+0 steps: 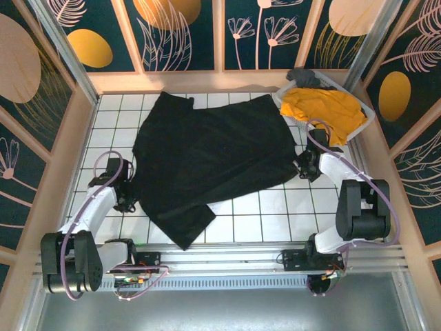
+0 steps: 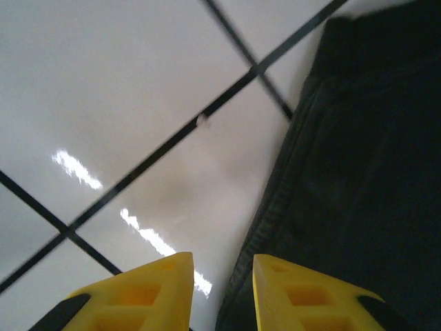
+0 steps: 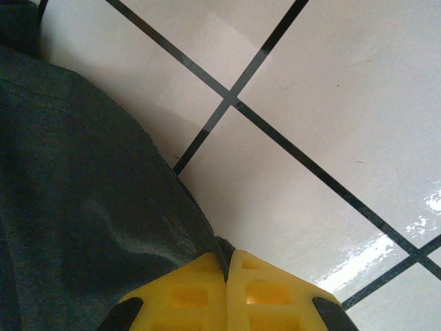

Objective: Fold and stack the t-shirts

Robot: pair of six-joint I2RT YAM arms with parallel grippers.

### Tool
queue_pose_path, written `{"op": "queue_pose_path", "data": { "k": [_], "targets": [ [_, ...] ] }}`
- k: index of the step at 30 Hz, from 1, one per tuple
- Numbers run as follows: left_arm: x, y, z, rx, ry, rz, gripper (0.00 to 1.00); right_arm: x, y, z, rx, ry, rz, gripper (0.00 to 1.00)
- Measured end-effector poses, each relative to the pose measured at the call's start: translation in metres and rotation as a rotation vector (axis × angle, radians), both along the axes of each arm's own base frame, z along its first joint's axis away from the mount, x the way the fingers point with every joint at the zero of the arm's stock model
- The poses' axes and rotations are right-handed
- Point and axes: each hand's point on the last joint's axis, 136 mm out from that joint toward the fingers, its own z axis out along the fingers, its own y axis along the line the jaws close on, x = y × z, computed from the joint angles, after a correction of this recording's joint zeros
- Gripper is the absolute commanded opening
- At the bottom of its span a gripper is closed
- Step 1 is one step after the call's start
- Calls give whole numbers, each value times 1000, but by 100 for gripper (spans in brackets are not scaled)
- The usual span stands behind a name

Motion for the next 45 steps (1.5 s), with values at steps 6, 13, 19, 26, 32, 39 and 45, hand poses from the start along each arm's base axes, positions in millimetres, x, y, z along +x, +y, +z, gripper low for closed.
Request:
{"op": "queue_pose_path", "data": {
  "k": [6, 13, 19, 26, 32, 39, 45],
  "targets": [
    [-24, -15, -21, -87, 62, 7, 32, 0, 2, -1, 8, 3, 3, 0],
    [-22, -27, -20, -113, 46, 4, 23, -2, 5, -2, 14, 6, 12, 0],
    [-18, -29, 2, -124, -40, 42, 19, -3, 6, -3, 15, 11, 12, 0],
    [-16, -32, 5, -152, -49, 69, 37, -10, 7, -10, 17, 31, 10, 0],
    [-11, -42, -9, -193, -7, 49, 36, -12, 9, -12, 20, 36, 12, 0],
    [-14, -47, -22, -191, 17, 6, 19, -13, 9, -13, 25, 41, 1, 0],
    [-18, -45, -24, -174, 39, -14, 0, -14, 12, -14, 29, 37, 9, 0]
  ]
}}
